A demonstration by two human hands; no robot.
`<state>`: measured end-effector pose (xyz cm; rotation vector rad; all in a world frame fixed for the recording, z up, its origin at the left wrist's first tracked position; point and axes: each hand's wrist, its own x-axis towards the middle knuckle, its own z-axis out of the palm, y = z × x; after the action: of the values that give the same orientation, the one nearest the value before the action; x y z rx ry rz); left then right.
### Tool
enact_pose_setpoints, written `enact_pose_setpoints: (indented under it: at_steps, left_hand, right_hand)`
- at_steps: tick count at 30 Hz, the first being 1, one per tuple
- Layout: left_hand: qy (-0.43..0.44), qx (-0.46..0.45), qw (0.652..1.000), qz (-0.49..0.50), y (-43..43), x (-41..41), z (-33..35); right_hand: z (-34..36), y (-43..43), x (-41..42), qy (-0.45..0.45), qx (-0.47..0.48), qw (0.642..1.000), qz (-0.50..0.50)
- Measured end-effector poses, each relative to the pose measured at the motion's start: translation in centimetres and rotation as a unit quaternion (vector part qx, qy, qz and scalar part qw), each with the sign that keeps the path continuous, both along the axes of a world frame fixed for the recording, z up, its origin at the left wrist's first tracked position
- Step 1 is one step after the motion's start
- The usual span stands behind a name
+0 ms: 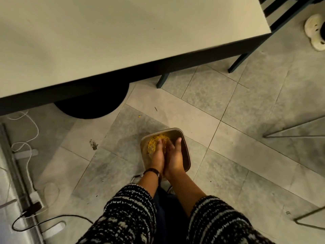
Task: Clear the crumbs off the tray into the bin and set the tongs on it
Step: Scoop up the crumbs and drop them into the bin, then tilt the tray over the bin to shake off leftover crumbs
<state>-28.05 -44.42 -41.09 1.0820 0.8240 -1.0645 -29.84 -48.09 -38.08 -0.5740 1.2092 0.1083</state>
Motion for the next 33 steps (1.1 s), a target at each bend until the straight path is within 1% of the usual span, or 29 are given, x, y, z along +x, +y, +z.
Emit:
enact_pose_setpoints:
  at_steps: [4, 5, 7, 8, 10, 12, 14, 15, 17, 19, 23, 25, 27, 30, 33]
  left_hand:
    - [-0.031, -0.005, 0.999, -0.035, -1.3, 0.6, 3.8]
    - [-0.042, 0.006, 0.998, -0.051, -1.1, 0.8, 5.1]
    - [-0.058, 0.031, 0.995, -0.076, -0.5, 0.5, 7.4]
    - [-0.064, 0.036, 0.994, -0.085, 0.0, 0.2, 8.9]
    - [-0.083, 0.049, 0.990, -0.100, 1.2, 0.0, 14.7]
    - [-0.077, 0.045, 0.990, -0.106, 1.2, -0.2, 15.7]
    - [-0.051, 0.009, 0.993, -0.102, 1.9, -0.1, 20.8]
    - [-0.051, -0.004, 0.994, -0.100, 2.3, -0.6, 23.7]
    - [-0.081, -0.004, 0.991, -0.109, 2.9, -1.5, 29.3]
    - [-0.111, 0.005, 0.988, -0.111, 4.3, -2.5, 33.9]
    - [-0.201, 0.006, 0.975, -0.089, 8.0, -3.4, 40.9]
    - [-0.233, 0.009, 0.970, -0.073, 10.2, -3.3, 43.3]
    - [-0.243, 0.005, 0.969, -0.040, 12.2, -3.3, 44.8]
    - [-0.258, 0.000, 0.966, 0.019, 15.4, -2.5, 45.6]
    - [-0.265, 0.000, 0.963, 0.058, 18.5, -0.8, 46.1]
  right_hand:
    - [0.0, -0.9, -2.7, 0.029, -0.028, 0.995, 0.086]
    - [1.3, -1.5, -3.1, 0.044, -0.029, 0.993, 0.105]
    - [5.2, -2.2, -3.2, 0.063, -0.031, 0.990, 0.120]
    - [7.5, -2.5, -3.1, 0.058, -0.026, 0.989, 0.135]
    - [13.8, -3.0, -3.1, 0.030, -0.022, 0.987, 0.155]
    - [15.2, -3.5, -3.3, 0.012, -0.026, 0.987, 0.156]
    - [19.7, -3.7, -3.8, 0.005, -0.005, 0.985, 0.171]
    - [22.4, -3.4, -4.1, -0.015, 0.004, 0.985, 0.174]
    - [27.1, -2.7, -4.8, -0.044, -0.007, 0.980, 0.193]
    - [31.8, -2.3, -5.5, -0.056, -0.049, 0.975, 0.210]
    - [38.2, -0.3, -6.3, -0.098, -0.125, 0.957, 0.241]
    - [40.3, 1.1, -6.0, -0.121, -0.135, 0.948, 0.261]
    - [41.6, 2.9, -5.3, -0.147, -0.136, 0.940, 0.275]
    - [43.5, 6.3, -3.1, -0.186, -0.139, 0.919, 0.319]
    - [44.3, 9.9, -0.6, -0.198, -0.138, 0.900, 0.362]
